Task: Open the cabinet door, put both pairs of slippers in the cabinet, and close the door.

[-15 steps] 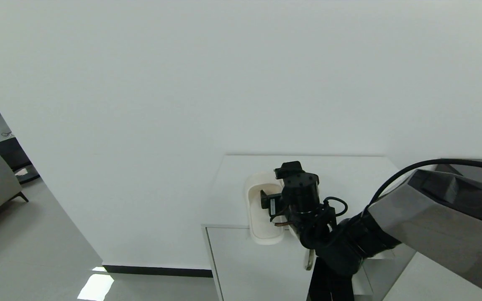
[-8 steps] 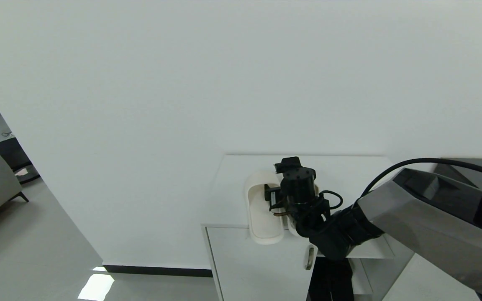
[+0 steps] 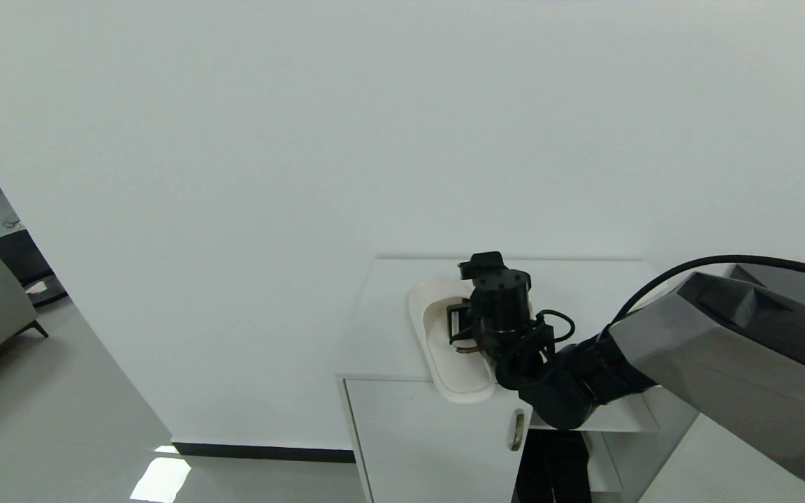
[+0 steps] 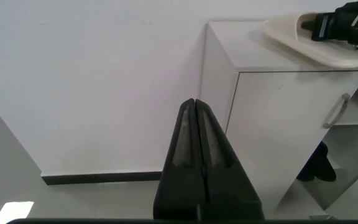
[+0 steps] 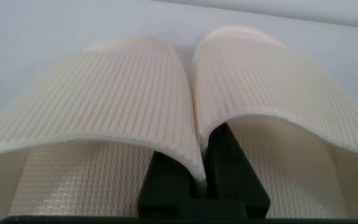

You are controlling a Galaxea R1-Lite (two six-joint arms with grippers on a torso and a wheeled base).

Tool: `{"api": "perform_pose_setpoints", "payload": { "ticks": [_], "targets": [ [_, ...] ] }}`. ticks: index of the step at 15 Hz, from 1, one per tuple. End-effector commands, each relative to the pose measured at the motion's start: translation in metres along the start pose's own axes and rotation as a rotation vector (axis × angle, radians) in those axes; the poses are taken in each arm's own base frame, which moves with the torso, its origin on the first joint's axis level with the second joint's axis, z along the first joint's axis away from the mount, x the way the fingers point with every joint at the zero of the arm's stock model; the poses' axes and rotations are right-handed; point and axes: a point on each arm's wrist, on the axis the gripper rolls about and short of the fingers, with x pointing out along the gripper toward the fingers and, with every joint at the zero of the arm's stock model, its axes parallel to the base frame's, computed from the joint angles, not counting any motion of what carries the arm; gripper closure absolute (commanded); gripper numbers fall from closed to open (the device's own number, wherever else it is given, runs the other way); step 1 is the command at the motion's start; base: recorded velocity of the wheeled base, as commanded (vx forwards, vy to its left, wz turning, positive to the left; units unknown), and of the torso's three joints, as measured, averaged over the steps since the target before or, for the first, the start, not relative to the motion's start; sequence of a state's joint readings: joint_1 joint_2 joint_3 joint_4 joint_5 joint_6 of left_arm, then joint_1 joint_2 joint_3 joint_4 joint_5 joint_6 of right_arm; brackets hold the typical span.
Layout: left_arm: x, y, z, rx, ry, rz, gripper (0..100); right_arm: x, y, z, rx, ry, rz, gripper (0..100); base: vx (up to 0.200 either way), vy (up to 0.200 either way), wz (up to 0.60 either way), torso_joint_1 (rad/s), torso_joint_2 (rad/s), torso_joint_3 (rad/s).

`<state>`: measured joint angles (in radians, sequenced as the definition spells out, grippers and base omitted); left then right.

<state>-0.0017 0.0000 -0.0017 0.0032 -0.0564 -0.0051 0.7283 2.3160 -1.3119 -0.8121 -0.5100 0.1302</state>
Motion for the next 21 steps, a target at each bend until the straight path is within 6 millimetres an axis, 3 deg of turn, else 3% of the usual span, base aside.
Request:
{"api": "perform_pose_setpoints", "payload": {
  "ticks": [1, 2, 3, 4, 5, 9, 11, 17, 21],
  "targets": [
    [0.0, 0.0, 0.0, -0.001, 0.002, 0.001, 100, -0.03, -0.01, 0.025, 0.025, -0.034, 0.036, 100, 0.0, 0.0, 0.0, 0.0, 0.0, 0.0],
    [0.0, 0.0, 0.0, -0.001, 0.002, 0.001, 100, -0.038, -0.013, 0.026, 0.024, -0.031, 0.07, 100, 0.0, 0.0, 0.0, 0.0, 0.0, 0.0],
    [0.0, 0.0, 0.0, -0.001, 0.002, 0.0, 100, -0.064, -0.019, 0.027, 0.022, -0.025, 0.151, 100, 0.0, 0.0, 0.0, 0.0, 0.0, 0.0],
    [0.0, 0.0, 0.0, -0.001, 0.002, 0.0, 100, -0.072, -0.021, 0.026, 0.019, -0.02, 0.174, 100, 0.0, 0.0, 0.0, 0.0, 0.0, 0.0],
    [0.0, 0.0, 0.0, -0.001, 0.002, 0.001, 100, -0.1, -0.029, 0.027, 0.019, -0.018, 0.264, 100, 0.0, 0.0, 0.0, 0.0, 0.0, 0.0],
    [0.0, 0.0, 0.0, -0.004, 0.002, 0.001, 100, -0.149, -0.045, 0.02, 0.003, 0.024, 0.493, 100, 0.0, 0.0, 0.0, 0.0, 0.0, 0.0],
    [0.0, 0.0, 0.0, -0.004, 0.002, 0.001, 100, -0.161, -0.046, 0.022, 0.002, 0.029, 0.562, 100, 0.0, 0.0, 0.0, 0.0, 0.0, 0.0],
    [0.0, 0.0, 0.0, -0.004, 0.002, 0.001, 100, -0.163, -0.042, 0.019, -0.004, 0.039, 0.576, 100, 0.0, 0.0, 0.0, 0.0, 0.0, 0.0],
    [0.0, 0.0, 0.0, -0.006, 0.002, 0.001, 100, -0.164, -0.042, 0.02, -0.004, 0.035, 0.578, 100, -0.2, 0.0, 0.0, 0.007, 0.0, 0.002]
  ]
}}
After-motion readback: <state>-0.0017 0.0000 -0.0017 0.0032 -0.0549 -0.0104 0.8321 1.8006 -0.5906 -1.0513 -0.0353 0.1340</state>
